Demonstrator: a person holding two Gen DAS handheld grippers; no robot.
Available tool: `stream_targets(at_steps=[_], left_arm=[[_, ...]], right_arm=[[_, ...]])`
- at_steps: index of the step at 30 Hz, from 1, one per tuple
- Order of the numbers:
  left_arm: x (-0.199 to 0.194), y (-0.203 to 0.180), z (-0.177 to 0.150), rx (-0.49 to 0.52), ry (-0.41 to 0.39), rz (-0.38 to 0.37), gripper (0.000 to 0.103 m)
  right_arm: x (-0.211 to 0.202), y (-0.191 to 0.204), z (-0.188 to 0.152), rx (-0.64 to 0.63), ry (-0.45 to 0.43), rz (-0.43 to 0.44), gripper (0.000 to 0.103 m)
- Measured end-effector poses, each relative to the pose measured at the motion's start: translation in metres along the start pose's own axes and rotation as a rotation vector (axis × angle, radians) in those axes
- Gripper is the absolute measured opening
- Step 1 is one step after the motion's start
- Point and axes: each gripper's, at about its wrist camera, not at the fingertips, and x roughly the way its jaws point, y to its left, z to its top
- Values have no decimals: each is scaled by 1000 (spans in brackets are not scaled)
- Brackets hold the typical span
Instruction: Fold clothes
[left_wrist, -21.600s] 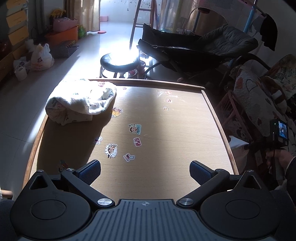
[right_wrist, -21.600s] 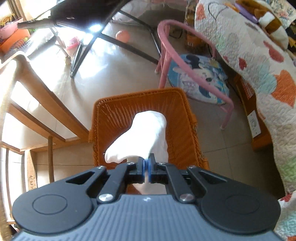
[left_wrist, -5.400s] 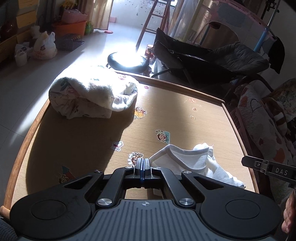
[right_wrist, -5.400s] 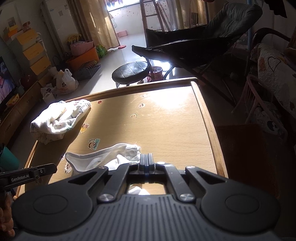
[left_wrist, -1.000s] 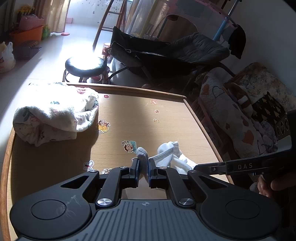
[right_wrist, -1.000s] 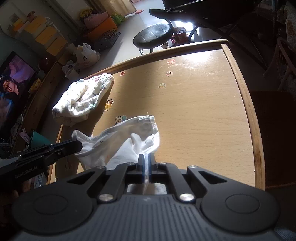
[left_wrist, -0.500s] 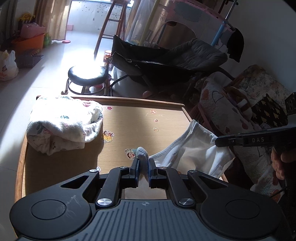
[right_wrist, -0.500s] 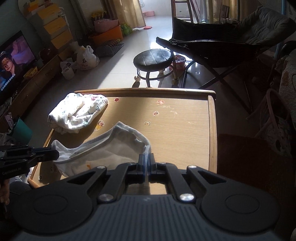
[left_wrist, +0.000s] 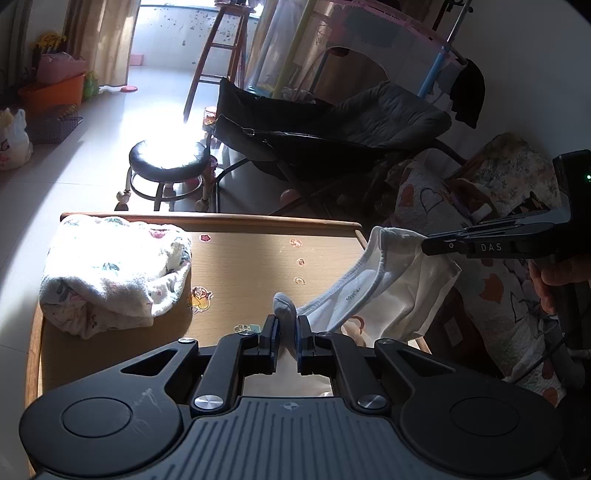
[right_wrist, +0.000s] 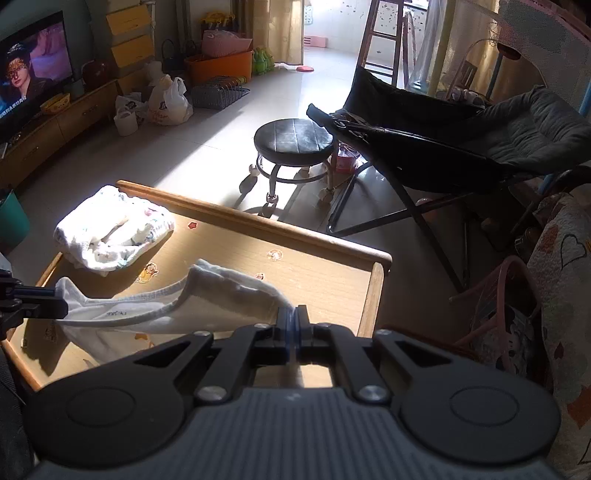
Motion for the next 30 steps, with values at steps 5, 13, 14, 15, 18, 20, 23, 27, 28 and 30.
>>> stream_targets(at_steps=[5,13,14,15,18,20,23,27,28,30], left_arm=[[14,-6,14,22,3,15,9],[45,-2,40,14,18,45,9],[51,-1,42,12,20,48,9],[56,0,45,12,22,51,9],[73,3,51,21,32,64,9],[85,5,56,26,40,72,9],[103,10,64,32,49,84,9],[124,17,71,30,55,100,9],[129,19,73,29,55,104,9],[138,24,75,25,56,112,9]], right_arm=[[15,2,13,-82,-15,-41,3],[44,-7,23,-93,-10,-68,3],[48,-10,22,-86,-8,-71,3],[52,-13,21,-78,-5,-73,3],[64,-20,18,-57,4,-76,3],[74,-23,16,-51,10,-83,3],[86,-27,15,-40,4,-95,3],[101,-26,15,-75,-7,-116,3],[105,-26,15,-88,-10,-122,3],[112,-25,16,-106,-17,-128,3]])
